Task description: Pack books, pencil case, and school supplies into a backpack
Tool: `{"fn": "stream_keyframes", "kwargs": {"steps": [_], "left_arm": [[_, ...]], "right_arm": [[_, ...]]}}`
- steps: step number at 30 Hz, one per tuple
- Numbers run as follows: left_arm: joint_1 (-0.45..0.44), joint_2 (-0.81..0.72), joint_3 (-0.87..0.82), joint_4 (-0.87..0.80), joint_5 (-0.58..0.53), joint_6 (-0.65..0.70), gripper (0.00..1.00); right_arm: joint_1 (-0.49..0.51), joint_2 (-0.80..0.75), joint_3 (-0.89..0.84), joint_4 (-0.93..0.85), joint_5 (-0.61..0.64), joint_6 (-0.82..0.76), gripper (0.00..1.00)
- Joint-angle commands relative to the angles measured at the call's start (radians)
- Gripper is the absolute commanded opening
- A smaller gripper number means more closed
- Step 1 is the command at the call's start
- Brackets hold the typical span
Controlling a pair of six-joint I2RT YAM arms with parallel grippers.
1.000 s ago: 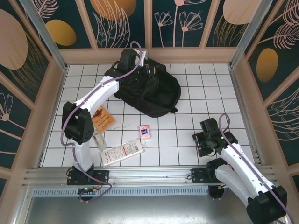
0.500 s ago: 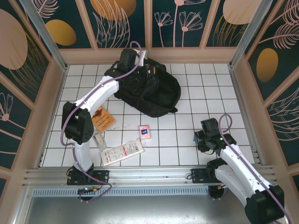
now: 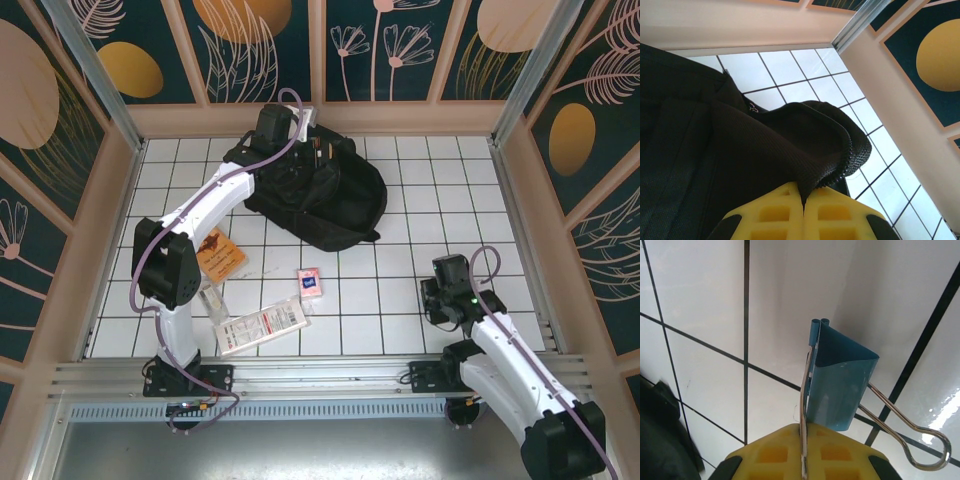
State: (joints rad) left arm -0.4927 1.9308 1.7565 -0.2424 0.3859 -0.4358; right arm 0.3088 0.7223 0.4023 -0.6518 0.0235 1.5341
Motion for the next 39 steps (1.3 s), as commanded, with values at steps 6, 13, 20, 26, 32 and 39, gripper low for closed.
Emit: {"fn": "stream_keyframes", "kwargs": {"steps": [6,13,20,26,32,39], "left_arm": [[0.009,-0.074,0.044,0.003,0.031,0.017,0.00],[0.009,-0.126,0.080,-0.045,0.039,0.024,0.00],[0.009,-0.115,0.160,-0.120,0.056,0.023,0.00],[0.010,-0.115,0.192,-0.135,0.070,0.003,0.00],[0.010,-0.135,0.177,-0.089,0.113,-0.057,0.00],[0.010,-0.121,0.170,0.027,0.211,-0.187,0.00]], "right_arm": [[-0.007,0.068,0.311,-0.022,0.095,-0.281,0.00],[-0.003,0.309,0.599,0.152,-0.118,-0.606,0.00],[0.097,0.615,0.856,0.237,-0.315,-0.729,0.00],[0.172,0.792,1.030,0.241,-0.282,-0.744,0.00],[0.140,0.906,1.035,0.300,-0.296,-0.678,0.00],[0.153,1.104,1.124,0.441,-0.467,-0.598,0.00]]}}
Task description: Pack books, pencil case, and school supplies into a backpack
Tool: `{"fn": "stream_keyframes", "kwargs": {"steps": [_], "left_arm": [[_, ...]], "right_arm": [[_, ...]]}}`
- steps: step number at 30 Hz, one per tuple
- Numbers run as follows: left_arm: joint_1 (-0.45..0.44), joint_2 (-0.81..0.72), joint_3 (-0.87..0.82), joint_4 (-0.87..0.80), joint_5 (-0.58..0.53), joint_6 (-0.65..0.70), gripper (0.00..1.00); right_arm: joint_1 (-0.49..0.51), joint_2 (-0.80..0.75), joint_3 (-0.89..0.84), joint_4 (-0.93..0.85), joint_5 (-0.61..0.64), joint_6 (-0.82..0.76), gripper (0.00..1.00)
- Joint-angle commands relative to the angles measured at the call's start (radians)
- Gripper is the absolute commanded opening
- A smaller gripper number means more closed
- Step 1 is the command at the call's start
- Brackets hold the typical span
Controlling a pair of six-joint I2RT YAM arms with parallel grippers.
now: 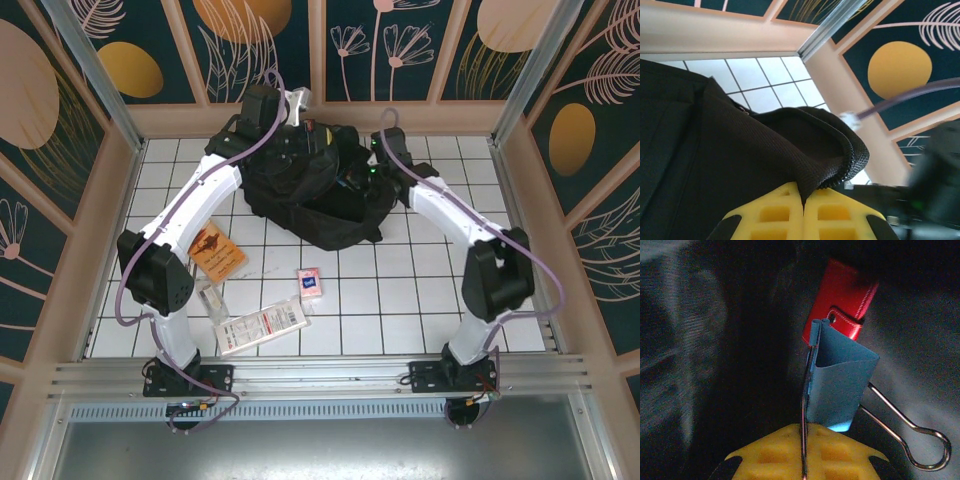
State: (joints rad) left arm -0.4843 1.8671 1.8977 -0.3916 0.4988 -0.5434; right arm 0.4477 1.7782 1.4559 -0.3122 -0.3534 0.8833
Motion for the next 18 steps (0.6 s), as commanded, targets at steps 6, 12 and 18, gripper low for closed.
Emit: {"fn": "stream_keyframes", "kwargs": {"steps": [6,12,18], "left_arm": [[0.001,-0.042,0.046,0.226,0.150,-0.148,0.00],[0.002,-0.036,0.084,0.187,0.137,-0.124,0.00],[0.009,-0.037,0.081,0.141,0.091,-0.074,0.00]], "right_arm": [[0.014,0.169,0.176,0.222,-0.101,0.185,0.00],[0.019,0.268,0.309,0.165,-0.085,0.200,0.45],[0.014,0.221,0.302,0.120,-0.046,0.112,0.53]]}}
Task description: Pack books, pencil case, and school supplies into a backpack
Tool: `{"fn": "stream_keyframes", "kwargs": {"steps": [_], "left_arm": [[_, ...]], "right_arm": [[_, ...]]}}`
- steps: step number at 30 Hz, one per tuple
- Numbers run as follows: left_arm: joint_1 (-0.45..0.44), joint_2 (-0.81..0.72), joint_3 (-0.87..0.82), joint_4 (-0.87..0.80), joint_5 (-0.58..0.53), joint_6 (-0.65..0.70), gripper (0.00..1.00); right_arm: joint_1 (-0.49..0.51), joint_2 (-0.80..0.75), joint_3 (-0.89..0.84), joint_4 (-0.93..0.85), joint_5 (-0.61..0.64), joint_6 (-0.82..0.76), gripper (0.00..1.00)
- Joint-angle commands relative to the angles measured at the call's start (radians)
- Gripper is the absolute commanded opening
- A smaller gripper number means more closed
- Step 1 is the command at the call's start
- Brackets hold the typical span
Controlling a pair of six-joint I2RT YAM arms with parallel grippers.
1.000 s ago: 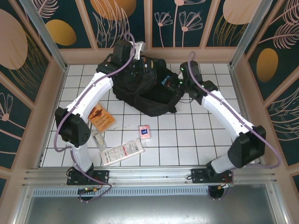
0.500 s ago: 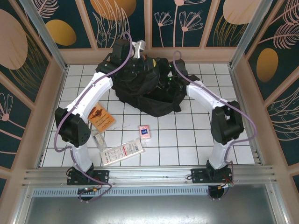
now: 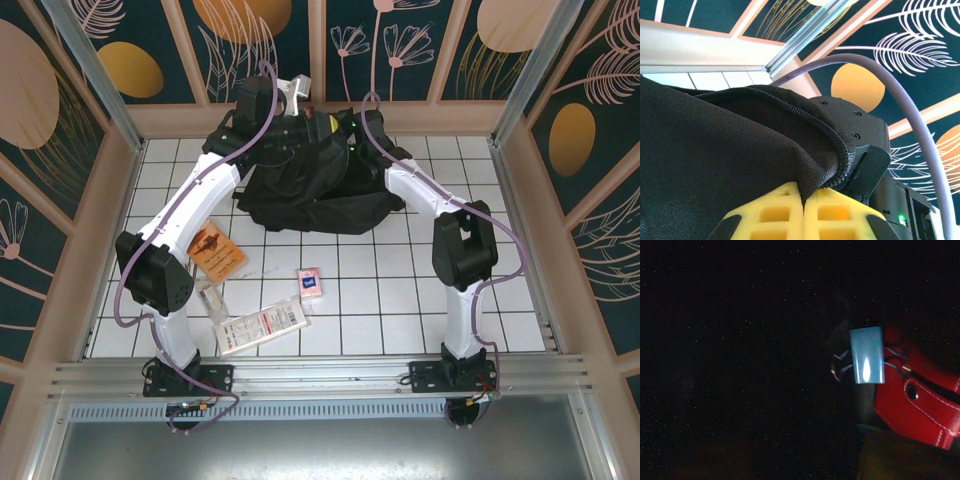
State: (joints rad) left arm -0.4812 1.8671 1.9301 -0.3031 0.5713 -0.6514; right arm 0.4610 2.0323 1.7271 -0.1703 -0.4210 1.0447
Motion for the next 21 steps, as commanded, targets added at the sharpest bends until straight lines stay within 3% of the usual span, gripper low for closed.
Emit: {"fn": "stream_keyframes", "kwargs": {"steps": [1,7,16,21], "left_arm": [[0.008,-0.039,0.042,0.051,0.010,0.036,0.00],[0.052,-0.017,0.001,0.068,-0.017,0.044,0.00],[0.072,0.072,0.044,0.084,0.005,0.038,0.00],[0.072,0.096,0.056,0.085,0.013,0.047,0.00]], "right_arm": [[-0.001,-0.045,0.029,-0.032,0.027,-0.070,0.53],[0.000,-0.156,-0.025,-0.111,0.063,-0.243,0.53],[-0.030,-0.424,-0.169,-0.277,0.247,-0.406,0.53],[-0.004,-0.551,-0.227,-0.321,0.209,-0.504,0.53]]}}
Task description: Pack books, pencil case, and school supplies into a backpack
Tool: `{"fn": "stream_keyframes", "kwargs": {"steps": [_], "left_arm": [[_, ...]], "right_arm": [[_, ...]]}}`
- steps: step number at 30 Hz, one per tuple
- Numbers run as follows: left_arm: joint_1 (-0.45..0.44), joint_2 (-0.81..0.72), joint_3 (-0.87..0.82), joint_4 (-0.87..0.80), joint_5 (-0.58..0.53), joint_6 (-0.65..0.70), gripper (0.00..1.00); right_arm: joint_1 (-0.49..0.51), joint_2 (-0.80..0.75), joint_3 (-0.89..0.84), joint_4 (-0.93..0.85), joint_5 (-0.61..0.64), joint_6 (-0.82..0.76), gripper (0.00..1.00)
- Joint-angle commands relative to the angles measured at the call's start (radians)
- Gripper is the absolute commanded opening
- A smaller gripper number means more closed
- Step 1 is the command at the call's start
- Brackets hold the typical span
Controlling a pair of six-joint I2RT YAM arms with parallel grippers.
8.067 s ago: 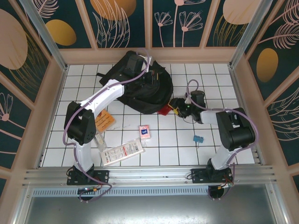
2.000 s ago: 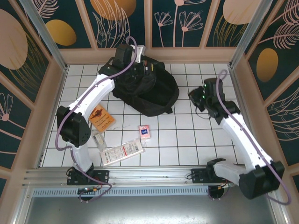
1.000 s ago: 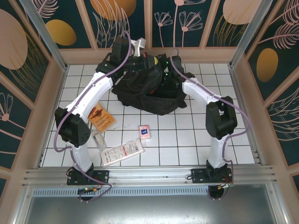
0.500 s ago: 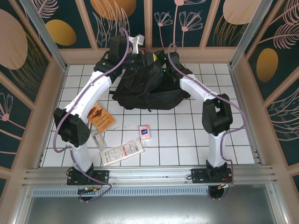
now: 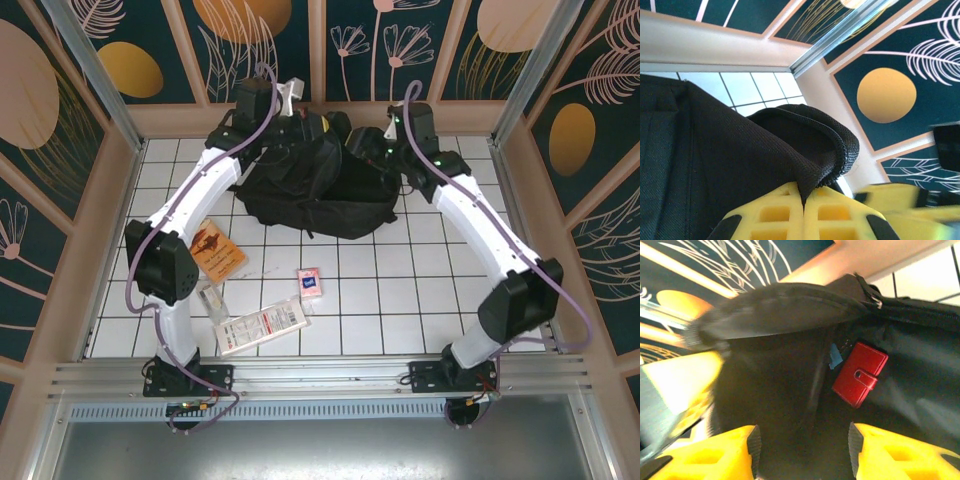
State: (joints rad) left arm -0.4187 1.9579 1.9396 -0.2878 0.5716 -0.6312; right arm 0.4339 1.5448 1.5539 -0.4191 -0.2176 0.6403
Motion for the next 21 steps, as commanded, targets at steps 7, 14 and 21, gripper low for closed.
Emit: {"fn": "stream_keyframes", "kwargs": {"steps": [7,14,21], "left_arm": [[0.011,0.026,0.034,0.065,-0.022,0.057,0.00],[0.030,0.029,-0.032,0.124,-0.040,0.052,0.00],[0.036,0.026,-0.051,0.127,-0.016,0.058,0.00]], "right_arm": [[0.286,-0.184,-0.312,-0.131,0.079,-0.108,0.54],[0.557,-0.034,-0.396,-0.236,0.324,0.116,0.80],[0.604,0.231,-0.202,-0.360,0.324,0.238,0.85]]}}
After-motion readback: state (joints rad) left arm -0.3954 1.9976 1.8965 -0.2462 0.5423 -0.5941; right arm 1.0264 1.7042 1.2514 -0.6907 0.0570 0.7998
